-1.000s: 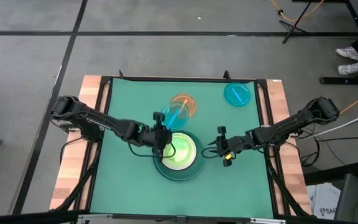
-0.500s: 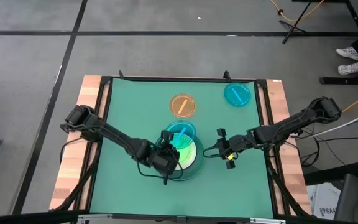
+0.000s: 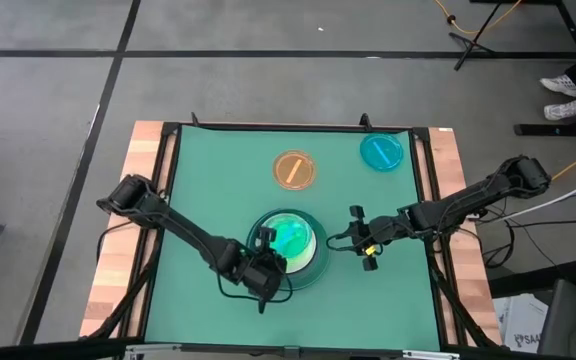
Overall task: Stack plastic plates
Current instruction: Stack the left light blue plate on top of the light green plate
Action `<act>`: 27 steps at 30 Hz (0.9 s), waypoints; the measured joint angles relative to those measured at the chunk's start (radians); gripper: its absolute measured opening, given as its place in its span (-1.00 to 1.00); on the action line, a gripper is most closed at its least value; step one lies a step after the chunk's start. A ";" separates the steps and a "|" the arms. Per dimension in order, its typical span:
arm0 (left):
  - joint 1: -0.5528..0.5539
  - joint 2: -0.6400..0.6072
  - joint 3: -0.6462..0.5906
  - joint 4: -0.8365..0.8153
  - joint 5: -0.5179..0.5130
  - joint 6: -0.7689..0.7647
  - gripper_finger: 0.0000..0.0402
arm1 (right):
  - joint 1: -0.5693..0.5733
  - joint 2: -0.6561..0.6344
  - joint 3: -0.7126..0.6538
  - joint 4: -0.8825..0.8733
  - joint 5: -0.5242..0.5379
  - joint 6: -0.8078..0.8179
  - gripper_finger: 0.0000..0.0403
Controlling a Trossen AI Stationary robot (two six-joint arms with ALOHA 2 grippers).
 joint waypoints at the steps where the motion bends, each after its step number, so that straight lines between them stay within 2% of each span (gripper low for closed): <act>1: 0.000 0.010 -0.001 -0.003 0.013 -0.001 -0.97 | 0.000 0.000 0.000 0.002 0.000 0.001 -0.37; 4: 0.002 0.044 -0.002 0.006 0.048 -0.006 -0.97 | 0.000 0.000 0.000 -0.002 0.000 0.004 -0.37; 9: -0.001 0.097 -0.002 0.000 0.049 -0.006 -0.97 | 0.000 0.000 0.000 0.002 0.001 0.005 -0.37; 16: 0.005 0.111 -0.002 0.005 0.061 -0.019 -0.95 | -0.001 0.000 0.000 0.001 0.001 0.005 -0.37; 21: 0.018 0.111 -0.002 0.010 0.078 -0.073 -0.80 | -0.002 0.000 0.000 0.001 0.002 0.017 -0.37; 27: 0.038 0.111 0.007 0.006 0.194 -0.140 -0.59 | -0.002 0.001 0.000 0.001 0.002 0.017 -0.37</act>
